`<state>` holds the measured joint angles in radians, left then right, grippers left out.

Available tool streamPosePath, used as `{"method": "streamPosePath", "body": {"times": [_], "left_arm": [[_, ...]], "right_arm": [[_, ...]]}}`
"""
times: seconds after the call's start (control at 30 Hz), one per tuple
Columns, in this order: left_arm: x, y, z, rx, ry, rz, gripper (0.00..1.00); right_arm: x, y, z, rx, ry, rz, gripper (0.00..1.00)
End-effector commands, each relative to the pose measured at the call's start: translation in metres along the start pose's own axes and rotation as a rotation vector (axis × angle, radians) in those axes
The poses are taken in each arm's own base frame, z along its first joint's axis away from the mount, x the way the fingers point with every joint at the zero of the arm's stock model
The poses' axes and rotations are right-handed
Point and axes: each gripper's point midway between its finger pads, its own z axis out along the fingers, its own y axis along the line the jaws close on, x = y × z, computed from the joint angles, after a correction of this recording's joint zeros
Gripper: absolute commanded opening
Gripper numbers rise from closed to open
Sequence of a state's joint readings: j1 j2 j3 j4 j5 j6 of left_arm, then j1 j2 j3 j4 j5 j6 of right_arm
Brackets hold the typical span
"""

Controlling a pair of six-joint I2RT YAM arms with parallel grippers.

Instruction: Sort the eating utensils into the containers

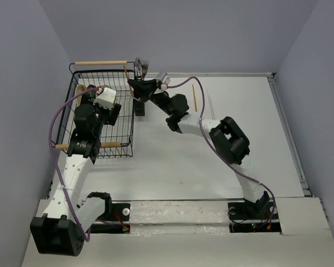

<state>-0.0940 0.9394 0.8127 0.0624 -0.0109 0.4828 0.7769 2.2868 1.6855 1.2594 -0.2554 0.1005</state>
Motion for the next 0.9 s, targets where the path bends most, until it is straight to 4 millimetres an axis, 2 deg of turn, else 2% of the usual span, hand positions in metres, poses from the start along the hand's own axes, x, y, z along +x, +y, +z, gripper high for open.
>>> {"method": "streamPosePath", "body": {"times": [0.0,0.17,0.2,0.33,0.47,0.5,0.63,0.87], "left_arm": [[-0.010,0.006,-0.003,-0.018,-0.044,0.008,0.95],[-0.009,0.005,-0.002,-0.013,-0.043,0.008,0.95],[-0.011,0.000,-0.002,0.011,-0.053,0.009,0.95],[-0.010,0.000,-0.001,0.014,-0.051,0.009,0.95],[-0.010,0.000,-0.001,0.014,-0.050,0.009,0.95],[-0.010,0.000,-0.001,0.014,-0.050,0.010,0.95],[-0.009,-0.001,-0.001,0.015,-0.047,0.011,0.95],[-0.008,-0.001,0.000,0.018,-0.045,0.012,0.95]], "right_arm": [[-0.087,-0.003,0.019,0.008,-0.149,-0.047,0.00],[-0.109,-0.021,0.011,0.040,-0.174,-0.061,0.00],[-0.108,-0.021,0.008,0.043,-0.173,-0.055,0.00],[-0.111,-0.042,0.000,0.075,-0.178,-0.031,0.00],[-0.099,-0.051,-0.003,0.090,-0.170,-0.034,0.00],[-0.088,-0.052,-0.004,0.092,-0.153,-0.035,0.00],[-0.072,-0.057,-0.004,0.102,-0.141,-0.031,0.00],[-0.040,-0.055,-0.007,0.078,-0.110,0.024,0.00]]}}
